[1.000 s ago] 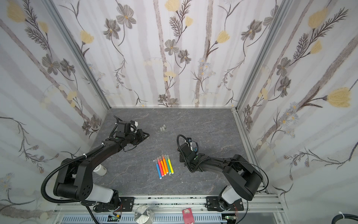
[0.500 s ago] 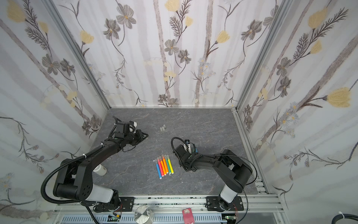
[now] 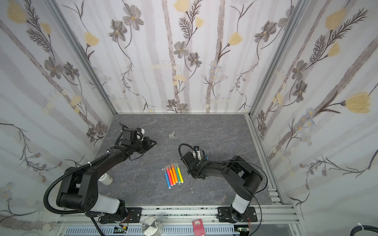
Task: Open the pen caps
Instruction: 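Set the cap down with the left gripper while the right lays down the pink highlighter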
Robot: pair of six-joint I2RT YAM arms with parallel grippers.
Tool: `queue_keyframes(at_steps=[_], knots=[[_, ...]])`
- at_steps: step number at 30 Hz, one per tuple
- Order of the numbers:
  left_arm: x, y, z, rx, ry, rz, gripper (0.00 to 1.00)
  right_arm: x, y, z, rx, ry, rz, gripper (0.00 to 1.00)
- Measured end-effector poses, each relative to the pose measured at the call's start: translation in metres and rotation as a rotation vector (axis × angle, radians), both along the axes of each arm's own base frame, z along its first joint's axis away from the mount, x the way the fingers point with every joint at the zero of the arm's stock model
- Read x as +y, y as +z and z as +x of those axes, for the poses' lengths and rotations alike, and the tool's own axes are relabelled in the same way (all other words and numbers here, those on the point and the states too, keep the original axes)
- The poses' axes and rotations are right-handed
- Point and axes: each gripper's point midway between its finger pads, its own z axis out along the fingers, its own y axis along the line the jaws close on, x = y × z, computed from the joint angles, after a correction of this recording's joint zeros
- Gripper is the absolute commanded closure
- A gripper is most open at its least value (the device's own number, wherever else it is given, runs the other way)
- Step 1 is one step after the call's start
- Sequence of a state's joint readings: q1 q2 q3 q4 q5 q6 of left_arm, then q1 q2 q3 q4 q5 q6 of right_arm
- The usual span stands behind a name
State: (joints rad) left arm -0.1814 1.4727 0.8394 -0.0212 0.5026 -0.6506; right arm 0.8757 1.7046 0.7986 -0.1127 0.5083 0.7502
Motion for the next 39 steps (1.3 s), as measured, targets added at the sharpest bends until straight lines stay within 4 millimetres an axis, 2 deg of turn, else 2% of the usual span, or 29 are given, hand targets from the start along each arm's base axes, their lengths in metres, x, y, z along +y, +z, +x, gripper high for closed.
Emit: queue_keyframes(at_steps=[8,20,22,32,35,39], knots=[[-0.001,-0.021,0.005,0.044,0.0,0.008,1.0,-0.003,-0.001,-0.003,-0.001,0.001,-0.019,0.79],[-0.008,-0.029,0.039,0.028,-0.003,0.003,1.0,-0.008,0.004,-0.009,0.0,0.005,-0.03,0.69],[-0.011,-0.032,0.043,0.027,-0.008,0.001,1.0,-0.008,0.01,-0.009,-0.012,0.009,-0.019,0.67],[-0.031,-0.055,0.067,0.045,-0.041,0.001,1.0,-0.003,0.064,-0.005,-0.135,0.055,0.088,0.63],[-0.037,-0.062,0.076,0.048,-0.048,0.003,1.0,-0.005,0.073,-0.004,-0.154,0.055,0.102,0.62],[-0.044,-0.073,0.086,0.057,-0.056,0.007,1.0,-0.011,0.075,-0.006,-0.159,0.05,0.103,0.62]])
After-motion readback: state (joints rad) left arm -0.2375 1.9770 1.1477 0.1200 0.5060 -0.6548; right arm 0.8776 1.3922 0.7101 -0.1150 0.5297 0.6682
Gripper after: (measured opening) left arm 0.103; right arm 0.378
